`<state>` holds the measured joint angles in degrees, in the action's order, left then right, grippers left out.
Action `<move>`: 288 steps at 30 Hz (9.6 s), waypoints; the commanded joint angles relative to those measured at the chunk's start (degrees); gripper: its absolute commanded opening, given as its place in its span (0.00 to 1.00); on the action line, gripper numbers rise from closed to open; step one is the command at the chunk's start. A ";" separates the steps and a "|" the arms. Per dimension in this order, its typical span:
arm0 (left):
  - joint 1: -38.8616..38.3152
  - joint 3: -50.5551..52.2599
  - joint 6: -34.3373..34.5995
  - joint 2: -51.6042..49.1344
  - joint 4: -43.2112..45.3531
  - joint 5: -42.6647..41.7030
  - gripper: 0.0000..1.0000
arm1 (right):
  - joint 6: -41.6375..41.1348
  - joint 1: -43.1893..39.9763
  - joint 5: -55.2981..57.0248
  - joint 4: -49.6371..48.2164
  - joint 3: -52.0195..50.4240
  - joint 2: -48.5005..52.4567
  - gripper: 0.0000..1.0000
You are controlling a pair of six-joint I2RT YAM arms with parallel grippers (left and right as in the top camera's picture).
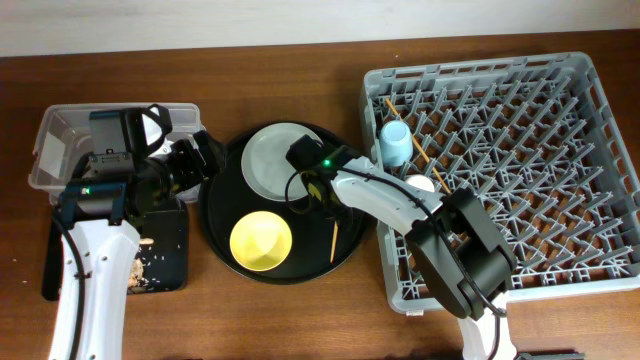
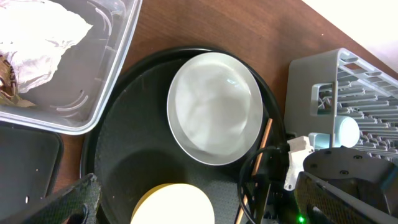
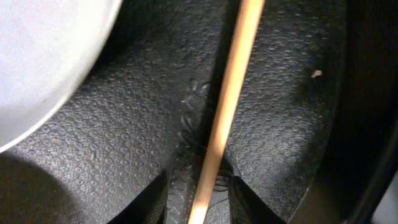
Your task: Sort waste into correct bins and load items into the dishwasher rack
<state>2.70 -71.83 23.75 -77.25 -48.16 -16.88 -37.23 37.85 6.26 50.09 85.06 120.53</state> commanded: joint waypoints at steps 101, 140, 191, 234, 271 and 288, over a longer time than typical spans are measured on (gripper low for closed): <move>0.09 -0.22 -0.70 0.13 0.09 0.24 0.99 | 35.17 23.10 -6.60 -8.83 -4.17 -10.54 0.43; 0.09 -0.22 -0.70 0.13 0.09 0.22 0.99 | 33.70 23.17 -16.76 -7.80 -6.43 -13.29 0.04; 0.09 -0.22 -0.70 0.13 0.09 0.24 0.99 | 66.77 -60.11 -81.00 27.32 -36.96 -45.11 0.04; 0.09 -0.22 -0.70 0.13 0.09 0.24 0.99 | 68.35 -72.08 -73.09 22.95 -39.78 -43.60 0.04; 0.09 -0.22 -0.70 0.13 0.09 0.22 0.99 | 89.94 -56.98 -90.20 38.95 -34.64 -41.22 0.04; 0.09 -0.22 -0.70 0.13 0.09 0.24 0.99 | 91.69 -55.89 -90.14 36.50 -36.92 -35.39 0.04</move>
<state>2.70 -71.83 23.75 -77.25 -48.16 -16.88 53.21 -18.48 -82.24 87.00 49.32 84.73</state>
